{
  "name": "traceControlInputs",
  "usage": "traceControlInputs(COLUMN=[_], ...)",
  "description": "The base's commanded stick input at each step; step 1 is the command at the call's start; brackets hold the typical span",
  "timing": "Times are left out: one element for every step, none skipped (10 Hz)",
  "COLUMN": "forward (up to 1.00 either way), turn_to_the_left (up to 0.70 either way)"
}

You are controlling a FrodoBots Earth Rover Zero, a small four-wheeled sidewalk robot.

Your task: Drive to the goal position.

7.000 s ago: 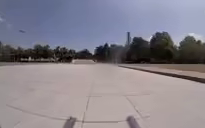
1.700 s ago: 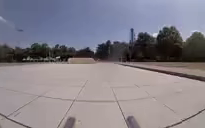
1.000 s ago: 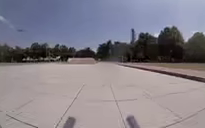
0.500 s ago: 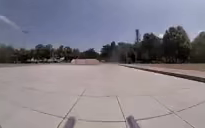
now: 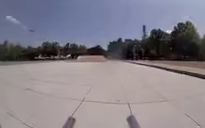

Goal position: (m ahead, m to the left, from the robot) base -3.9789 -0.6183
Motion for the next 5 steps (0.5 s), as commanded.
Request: traceControlInputs(forward=[0.00, 0.00, 0.00, 0.00, 0.00], turn_to_the_left=[0.45, 0.45, 0.45, 0.45, 0.45])
